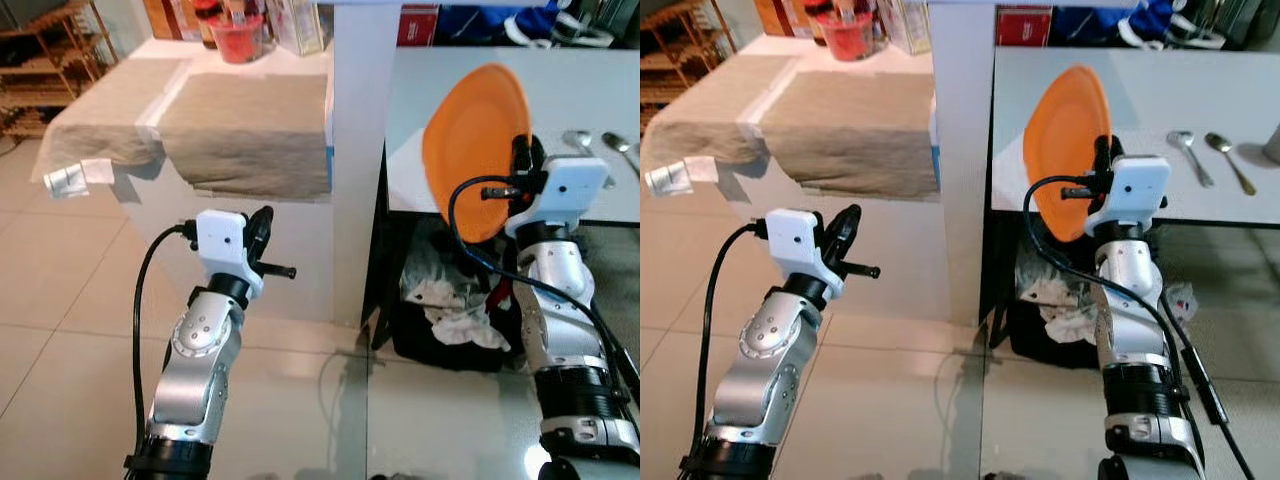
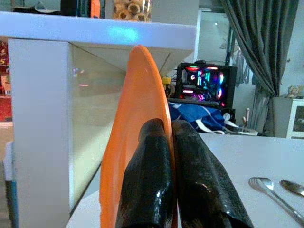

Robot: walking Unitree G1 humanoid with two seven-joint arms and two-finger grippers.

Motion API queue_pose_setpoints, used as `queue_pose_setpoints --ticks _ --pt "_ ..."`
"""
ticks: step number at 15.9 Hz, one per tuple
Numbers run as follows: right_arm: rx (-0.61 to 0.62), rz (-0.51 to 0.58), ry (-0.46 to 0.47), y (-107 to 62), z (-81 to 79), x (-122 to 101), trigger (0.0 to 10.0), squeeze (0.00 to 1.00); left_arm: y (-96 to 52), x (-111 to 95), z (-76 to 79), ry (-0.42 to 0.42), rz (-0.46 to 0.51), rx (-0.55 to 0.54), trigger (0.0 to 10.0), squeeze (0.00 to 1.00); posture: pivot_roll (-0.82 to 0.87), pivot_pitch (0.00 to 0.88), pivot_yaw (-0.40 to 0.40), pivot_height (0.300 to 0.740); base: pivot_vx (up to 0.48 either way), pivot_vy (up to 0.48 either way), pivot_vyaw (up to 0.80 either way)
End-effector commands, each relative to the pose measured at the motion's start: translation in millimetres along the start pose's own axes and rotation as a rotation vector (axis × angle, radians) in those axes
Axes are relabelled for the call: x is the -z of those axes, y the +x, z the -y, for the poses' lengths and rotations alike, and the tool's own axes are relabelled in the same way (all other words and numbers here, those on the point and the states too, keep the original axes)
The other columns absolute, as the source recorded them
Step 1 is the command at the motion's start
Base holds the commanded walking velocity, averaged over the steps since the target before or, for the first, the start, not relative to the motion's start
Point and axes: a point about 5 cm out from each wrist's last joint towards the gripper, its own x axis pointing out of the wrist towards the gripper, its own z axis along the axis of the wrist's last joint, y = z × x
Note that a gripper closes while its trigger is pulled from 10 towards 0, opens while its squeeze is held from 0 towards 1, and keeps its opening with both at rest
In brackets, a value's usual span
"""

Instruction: Setting the table

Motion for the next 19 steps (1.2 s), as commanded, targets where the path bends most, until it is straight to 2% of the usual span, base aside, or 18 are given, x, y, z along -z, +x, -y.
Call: queue_pose_setpoints --ticks 1,2,4,9,12,14,17,19 --pt "0.001 0.031 0.021 3.7 -0.5 -6.4 0.0 0.0 1.5 0.1 -0.7 -0.004 -0.004 0.011 10.0 0.0 -0.12 0.0 0.06 0.74 0.0 -0.48 0.0" --pt "-0.025 -0.026 0.056 -1.9 -7.6 3.8 0.0 0.0 2.3 -0.5 0.3 -0.002 -0.002 0.023 10.0 0.0 -0.12 0.0 0.061 0.74 0.0 -0.48 0.0" --pt "-0.044 -0.064 0.07 -9.4 -16.1 13.1 0.0 0.0 2.8 -0.6 0.9 0.002 -0.002 0.033 10.0 0.0 -0.12 0.0 0.062 0.74 0.0 -0.471 0.0" --pt "-0.068 -0.081 0.06 -14.6 -24.7 18.3 0.0 0.0 4.0 -1.6 1.0 0.009 0.0 0.051 10.0 0.0 -0.12 0.0 0.066 0.74 0.0 -0.463 0.0" --pt "-0.091 -0.102 0.04 -19.3 -27.5 24.2 0.0 0.0 6.4 -1.7 -0.6 0.014 0.001 0.057 10.0 0.0 -0.12 0.0 0.065 0.74 0.266 -0.394 0.0" --pt "-0.092 -0.158 0.009 -38.2 -23.4 39.0 0.0 0.0 3.9 4.5 -5.1 0.016 -0.027 0.054 10.0 0.0 -0.12 0.0 0.066 0.74 0.313 -0.362 0.0" --pt "-0.1 -0.197 -0.014 -56.3 -18.8 44.6 0.0 0.0 -5.9 15.0 -16.0 0.024 -0.084 0.029 10.0 0.0 -0.12 0.0 0.066 0.74 0.364 -0.306 0.0" --pt "-0.111 -0.259 -0.042 -81.0 -12.4 53.7 0.0 0.0 -17.0 23.7 -28.8 0.029 -0.132 -0.006 10.0 0.0 -0.12 0.0 0.067 0.74 0.0 0.0 0.0"
